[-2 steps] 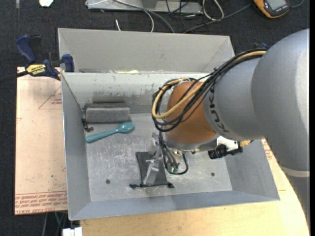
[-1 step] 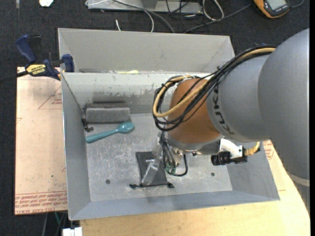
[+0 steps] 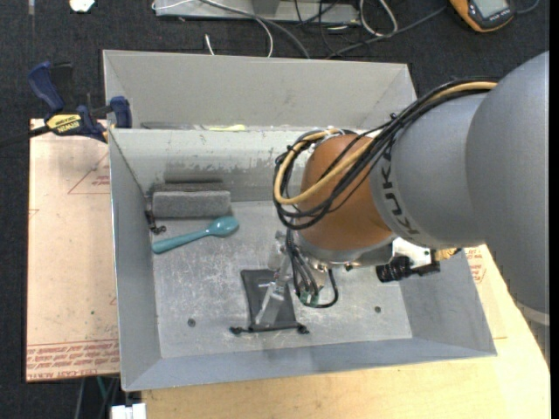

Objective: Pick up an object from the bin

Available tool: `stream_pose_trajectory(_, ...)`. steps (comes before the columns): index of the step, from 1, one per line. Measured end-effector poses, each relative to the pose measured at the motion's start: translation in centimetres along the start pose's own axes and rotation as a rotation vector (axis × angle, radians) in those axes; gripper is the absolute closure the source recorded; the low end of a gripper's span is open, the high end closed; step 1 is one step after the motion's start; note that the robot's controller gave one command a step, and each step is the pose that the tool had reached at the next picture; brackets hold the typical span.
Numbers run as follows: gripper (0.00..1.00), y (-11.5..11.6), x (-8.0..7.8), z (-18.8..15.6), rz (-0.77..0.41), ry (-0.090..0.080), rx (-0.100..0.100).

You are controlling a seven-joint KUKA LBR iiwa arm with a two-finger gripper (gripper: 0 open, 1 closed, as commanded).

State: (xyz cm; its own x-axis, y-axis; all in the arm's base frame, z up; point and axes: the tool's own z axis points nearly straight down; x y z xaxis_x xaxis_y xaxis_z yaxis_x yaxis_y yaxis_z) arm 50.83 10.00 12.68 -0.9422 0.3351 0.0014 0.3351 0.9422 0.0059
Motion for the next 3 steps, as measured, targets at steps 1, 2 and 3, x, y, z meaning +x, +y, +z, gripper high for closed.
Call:
stream_pose_trajectory(1, 0.00, 0.7, -0.2, 0.0, -0.155, 0.000, -0.001)
stream_pose_trajectory(2, 0.00, 1.2, -1.7, -2.0, -0.028, 0.000, -0.001)
stream_pose_trajectory(3, 0.00, 0.3, -2.6, -1.4, -0.253, 0.001, -0.002)
